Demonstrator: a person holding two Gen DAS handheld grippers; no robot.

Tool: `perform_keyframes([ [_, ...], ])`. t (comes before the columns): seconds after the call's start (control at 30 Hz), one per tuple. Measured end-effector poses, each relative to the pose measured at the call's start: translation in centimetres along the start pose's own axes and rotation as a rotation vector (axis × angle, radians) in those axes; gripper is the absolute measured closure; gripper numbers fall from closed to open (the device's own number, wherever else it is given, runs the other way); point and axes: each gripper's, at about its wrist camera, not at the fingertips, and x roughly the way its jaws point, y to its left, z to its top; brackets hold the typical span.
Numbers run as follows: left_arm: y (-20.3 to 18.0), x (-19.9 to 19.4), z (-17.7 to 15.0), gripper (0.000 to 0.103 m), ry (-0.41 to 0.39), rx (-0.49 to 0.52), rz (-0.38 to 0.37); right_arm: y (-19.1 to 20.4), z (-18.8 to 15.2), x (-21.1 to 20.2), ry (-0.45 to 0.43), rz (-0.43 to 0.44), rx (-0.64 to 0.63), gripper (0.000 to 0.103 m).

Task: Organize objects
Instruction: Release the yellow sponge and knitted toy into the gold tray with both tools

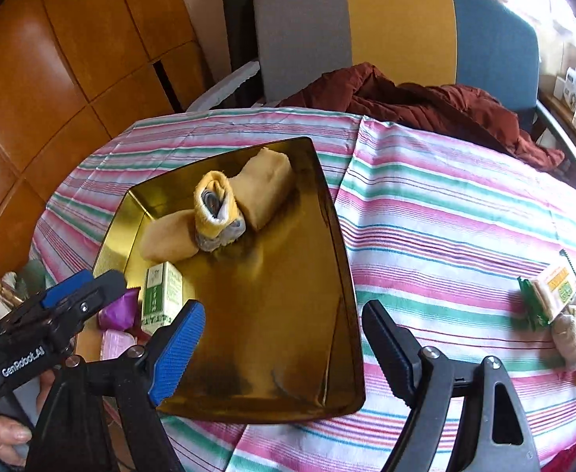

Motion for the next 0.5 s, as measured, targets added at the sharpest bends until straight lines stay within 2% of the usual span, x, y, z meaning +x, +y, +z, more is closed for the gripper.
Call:
perform_keyframes([
  [0.1,-0.1,-0.9,-0.8,0.025,-0.016,0.011,0.022,1.1,-0.7,-0.8,-0.040,-0.045,-0.053,0.019],
  [0.27,-1.1,-2.4,-1.8,0.018,-0.067,0.063,0.070,2.3,-1.9,-2.0,-0.097,-0.103,-0.118,0.019],
  [0.5,-2.9,-3.3,-3.2,0.016,-0.077,0.134,0.082,1.5,-3.2,-3.0,-0.122,-0.116,-0.091,0.019],
])
